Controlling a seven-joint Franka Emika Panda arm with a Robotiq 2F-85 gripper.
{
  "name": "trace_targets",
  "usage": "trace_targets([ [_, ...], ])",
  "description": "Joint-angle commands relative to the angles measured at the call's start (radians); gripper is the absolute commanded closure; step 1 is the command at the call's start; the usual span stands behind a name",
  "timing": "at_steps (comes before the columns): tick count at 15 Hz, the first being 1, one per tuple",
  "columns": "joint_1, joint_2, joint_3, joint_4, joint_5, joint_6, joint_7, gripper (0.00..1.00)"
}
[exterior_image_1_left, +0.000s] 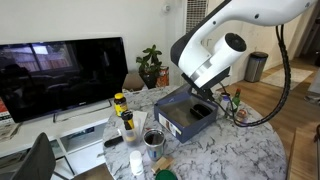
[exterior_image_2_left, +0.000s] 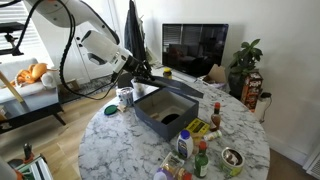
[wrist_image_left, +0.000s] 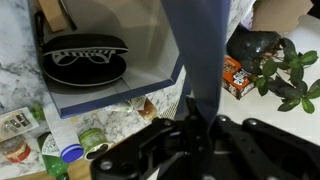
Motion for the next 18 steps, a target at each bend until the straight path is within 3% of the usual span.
trace_targets([
  [1, 0.005, 0.009, -0.007, -0.028, -0.007, -0.041, 0.089, 0.99],
  [10, -0.017, -0.003, 0.000, -0.059, 0.077, -0.138, 0.157, 0.99],
  [18, -0.025, -0.080, -0.022, -0.105, 0.068, -0.127, 0.169, 0.99],
])
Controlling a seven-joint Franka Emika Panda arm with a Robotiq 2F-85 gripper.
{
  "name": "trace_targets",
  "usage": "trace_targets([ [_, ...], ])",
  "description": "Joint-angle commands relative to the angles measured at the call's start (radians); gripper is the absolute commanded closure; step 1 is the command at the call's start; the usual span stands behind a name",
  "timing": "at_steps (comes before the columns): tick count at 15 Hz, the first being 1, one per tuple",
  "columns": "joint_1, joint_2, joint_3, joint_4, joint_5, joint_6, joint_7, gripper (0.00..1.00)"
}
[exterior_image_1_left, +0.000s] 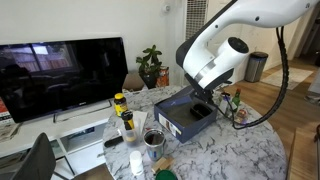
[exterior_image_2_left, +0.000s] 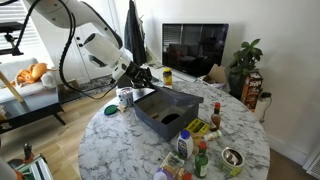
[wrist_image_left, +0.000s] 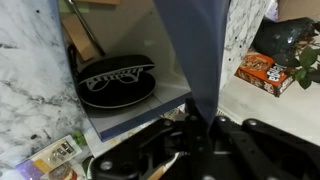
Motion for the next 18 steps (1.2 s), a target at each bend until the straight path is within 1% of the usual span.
trace_targets([
  [1, -0.003, -0.071, -0.012, -0.054, -0.004, -0.030, 0.027, 0.99],
  [5, 0.004, -0.085, -0.015, -0.044, -0.019, -0.028, 0.050, 0.99],
  [10, 0.023, -0.057, -0.014, -0.020, -0.072, -0.018, 0.088, 0.99],
  [14, 0.032, -0.037, -0.008, -0.009, -0.091, -0.014, 0.075, 0.99],
  [18, 0.036, -0.011, -0.006, -0.005, -0.082, -0.018, 0.068, 0.99],
])
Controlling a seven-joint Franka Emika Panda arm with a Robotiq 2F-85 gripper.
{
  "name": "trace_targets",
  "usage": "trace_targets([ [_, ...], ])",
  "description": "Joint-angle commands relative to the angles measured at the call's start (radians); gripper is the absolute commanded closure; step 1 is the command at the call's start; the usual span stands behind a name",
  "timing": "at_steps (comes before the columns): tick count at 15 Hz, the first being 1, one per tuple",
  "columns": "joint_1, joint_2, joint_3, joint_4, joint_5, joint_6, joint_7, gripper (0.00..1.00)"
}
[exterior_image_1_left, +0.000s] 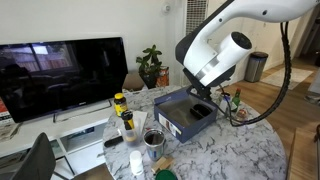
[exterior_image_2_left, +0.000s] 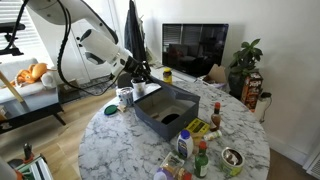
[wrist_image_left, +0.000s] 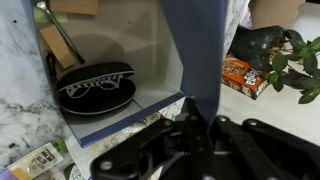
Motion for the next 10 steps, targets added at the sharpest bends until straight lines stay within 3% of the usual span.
trace_targets([
  [1, 0.008, 0.029, -0.001, 0.006, -0.015, -0.017, 0.017, 0.99],
  [6, 0.009, 0.055, 0.002, 0.002, -0.019, -0.026, 0.000, 0.99],
  [7, 0.005, 0.054, 0.007, -0.003, -0.005, -0.033, -0.017, 0.90],
  [8, -0.006, 0.048, 0.020, -0.010, 0.020, -0.050, -0.049, 0.68],
  [10, -0.034, 0.024, 0.047, -0.037, 0.087, -0.137, -0.126, 0.65],
])
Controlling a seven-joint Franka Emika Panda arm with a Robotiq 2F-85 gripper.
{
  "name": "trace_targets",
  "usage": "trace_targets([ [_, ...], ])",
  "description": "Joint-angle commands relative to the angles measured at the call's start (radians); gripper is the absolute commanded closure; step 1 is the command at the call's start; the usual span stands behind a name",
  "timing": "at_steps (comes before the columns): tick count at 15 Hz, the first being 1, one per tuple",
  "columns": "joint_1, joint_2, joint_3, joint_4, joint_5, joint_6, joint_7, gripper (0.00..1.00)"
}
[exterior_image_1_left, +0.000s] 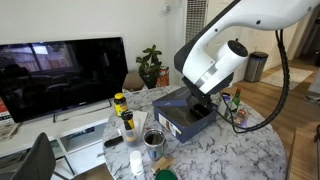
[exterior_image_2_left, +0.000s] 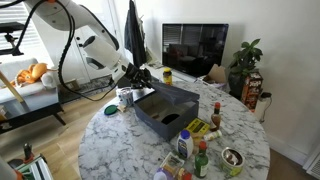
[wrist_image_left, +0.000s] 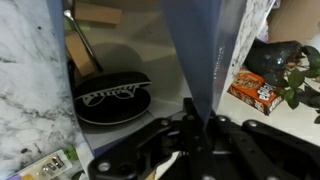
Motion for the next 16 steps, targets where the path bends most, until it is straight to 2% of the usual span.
trace_targets([
  [1, -0.053, -0.027, 0.055, -0.041, 0.138, -0.125, -0.164, 0.58],
  [3, -0.103, -0.016, 0.100, -0.036, 0.278, -0.155, -0.309, 0.43],
  [6, -0.190, 0.014, 0.174, -0.011, 0.464, -0.103, -0.504, 0.21],
  [8, -0.236, 0.026, 0.205, 0.010, 0.535, -0.062, -0.596, 0.05],
  [9, -0.253, 0.027, 0.214, 0.021, 0.558, -0.040, -0.628, 0.01],
  [12, -0.291, -0.005, 0.225, 0.042, 0.593, 0.002, -0.692, 0.00],
  [16, -0.395, -0.099, 0.291, 0.047, 0.683, -0.002, -0.904, 0.00],
])
